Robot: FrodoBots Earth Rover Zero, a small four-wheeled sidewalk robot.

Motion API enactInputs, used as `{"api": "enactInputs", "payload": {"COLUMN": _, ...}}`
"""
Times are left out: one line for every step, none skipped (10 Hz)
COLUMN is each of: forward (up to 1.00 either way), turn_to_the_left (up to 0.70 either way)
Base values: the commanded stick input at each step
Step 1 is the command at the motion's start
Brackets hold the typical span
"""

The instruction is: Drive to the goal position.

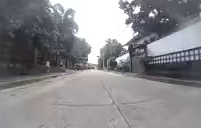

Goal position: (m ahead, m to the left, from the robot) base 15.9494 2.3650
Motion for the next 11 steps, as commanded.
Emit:
{"api": "enactInputs", "payload": {"forward": 0.5, "turn_to_the_left": 0.0}}
{"api": "enactInputs", "payload": {"forward": 0.5, "turn_to_the_left": -0.1}}
{"api": "enactInputs", "payload": {"forward": 0.5, "turn_to_the_left": -0.44}}
{"api": "enactInputs", "payload": {"forward": 0.5, "turn_to_the_left": -0.5}}
{"api": "enactInputs", "payload": {"forward": 0.5, "turn_to_the_left": -0.5}}
{"api": "enactInputs", "payload": {"forward": 0.5, "turn_to_the_left": -0.5}}
{"api": "enactInputs", "payload": {"forward": 0.5, "turn_to_the_left": -0.5}}
{"api": "enactInputs", "payload": {"forward": 0.5, "turn_to_the_left": -0.5}}
{"api": "enactInputs", "payload": {"forward": 0.5, "turn_to_the_left": -0.5}}
{"api": "enactInputs", "payload": {"forward": 0.5, "turn_to_the_left": -0.5}}
{"api": "enactInputs", "payload": {"forward": 0.5, "turn_to_the_left": -0.5}}
